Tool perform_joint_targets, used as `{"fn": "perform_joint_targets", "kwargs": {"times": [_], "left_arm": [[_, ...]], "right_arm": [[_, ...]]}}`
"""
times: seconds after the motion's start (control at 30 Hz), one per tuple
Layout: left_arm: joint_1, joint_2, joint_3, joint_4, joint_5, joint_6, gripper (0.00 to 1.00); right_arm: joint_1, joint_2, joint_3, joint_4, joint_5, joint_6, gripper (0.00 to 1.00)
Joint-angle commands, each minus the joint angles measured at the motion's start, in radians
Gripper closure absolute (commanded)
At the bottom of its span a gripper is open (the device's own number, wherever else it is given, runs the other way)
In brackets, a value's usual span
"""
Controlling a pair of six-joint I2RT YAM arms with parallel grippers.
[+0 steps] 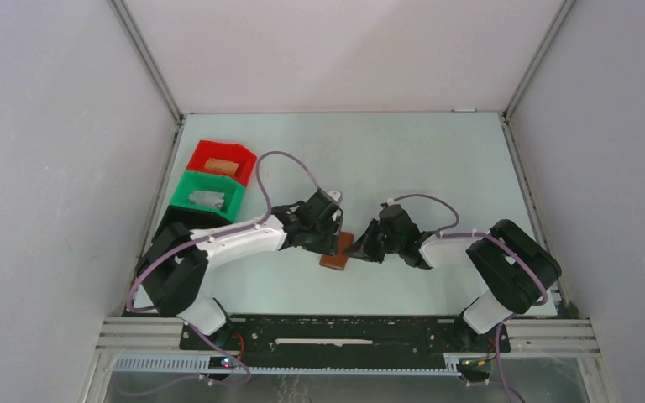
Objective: Take the credit cards out of the card holder
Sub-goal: Open the card holder at the center of the board.
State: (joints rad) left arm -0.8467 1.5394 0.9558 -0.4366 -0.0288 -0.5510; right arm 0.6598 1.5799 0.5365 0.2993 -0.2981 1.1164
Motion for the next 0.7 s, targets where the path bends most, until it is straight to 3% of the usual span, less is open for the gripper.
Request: {"fn": "perform_joint_targets", "kwargs": {"times": [0.0,0.17,0.67], "left_arm": [[-0.056,0.030,0.088,-0.031,-0.085,-0.005,0.49],[-0.093,0.072,0.131,-0.037,-0.159,-0.005,0.46],[-0.094,0.189,0.204,-0.104,-0.224,-0.004,0.61]], "right_arm": [[-0.014,0.005,-0.018,-0.062,0.061,-0.026,1.00],[-0.011,0.004,-0.018,-0.067,0.057,-0.027,1.00],[-0.009,-0.002,-0.018,-0.078,0.064,-0.023,1.00]]}}
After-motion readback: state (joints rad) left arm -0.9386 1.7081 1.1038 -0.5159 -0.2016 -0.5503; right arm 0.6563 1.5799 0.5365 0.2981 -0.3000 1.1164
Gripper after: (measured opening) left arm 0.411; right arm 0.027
